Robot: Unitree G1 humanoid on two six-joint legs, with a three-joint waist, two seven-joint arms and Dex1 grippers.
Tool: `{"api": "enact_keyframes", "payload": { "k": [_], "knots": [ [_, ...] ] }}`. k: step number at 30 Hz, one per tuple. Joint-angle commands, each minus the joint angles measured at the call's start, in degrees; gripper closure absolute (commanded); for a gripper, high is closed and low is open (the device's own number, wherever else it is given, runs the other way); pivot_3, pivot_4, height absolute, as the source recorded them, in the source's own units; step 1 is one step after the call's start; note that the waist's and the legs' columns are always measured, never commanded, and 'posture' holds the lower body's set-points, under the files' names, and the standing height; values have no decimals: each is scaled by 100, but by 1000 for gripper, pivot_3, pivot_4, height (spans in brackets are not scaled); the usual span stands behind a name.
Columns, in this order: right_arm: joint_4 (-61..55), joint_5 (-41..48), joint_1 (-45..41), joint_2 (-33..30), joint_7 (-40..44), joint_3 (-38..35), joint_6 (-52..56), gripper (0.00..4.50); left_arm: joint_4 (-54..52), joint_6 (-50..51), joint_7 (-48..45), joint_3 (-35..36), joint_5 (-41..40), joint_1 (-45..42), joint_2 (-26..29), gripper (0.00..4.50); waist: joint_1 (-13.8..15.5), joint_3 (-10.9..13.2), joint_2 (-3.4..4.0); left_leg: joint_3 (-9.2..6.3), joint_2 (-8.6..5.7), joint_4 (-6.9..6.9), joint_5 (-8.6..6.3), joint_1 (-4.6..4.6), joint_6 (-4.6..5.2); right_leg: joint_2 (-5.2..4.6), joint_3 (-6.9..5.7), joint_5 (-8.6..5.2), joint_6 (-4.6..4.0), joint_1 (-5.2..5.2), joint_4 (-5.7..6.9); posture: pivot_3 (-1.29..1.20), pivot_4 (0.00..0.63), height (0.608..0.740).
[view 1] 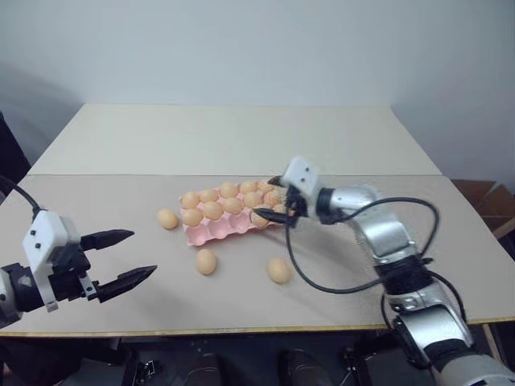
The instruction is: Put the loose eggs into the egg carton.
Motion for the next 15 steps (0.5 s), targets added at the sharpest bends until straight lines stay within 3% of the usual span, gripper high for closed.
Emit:
{"api": "enact_keyframes", "payload": {
  "k": [1,5,7,15],
  "knots": [
    [-788,760,510,-677,736,-751,-1,55,155,-232,-99,429,6,71,-77,0,2,0,-1,1,0,0,0,1,0,0,0,-1,0,0,0,0,150,740],
    [-1152,1511,1358,-1546,1737,-1362,-151,55,318,-388,-253,582,31,173,-114,0,23,0,0,0,0,0,0,2,0,-2,-3,-14,-20,-1,-1,0,150,740],
    [-1258,1602,1669,-1799,1836,-1483,-177,55,404,-430,-275,540,89,211,-106,0,7,0,0,1,0,0,0,12,0,-3,-2,-16,-21,6,0,0,150,740],
    [-1419,1677,1846,-1855,1617,-1442,-194,55,543,-436,-360,340,39,68,-26,0,-22,0,0,1,2,0,-1,12,-1,-2,0,-16,-22,0,2,0,150,740]
  ]
}}
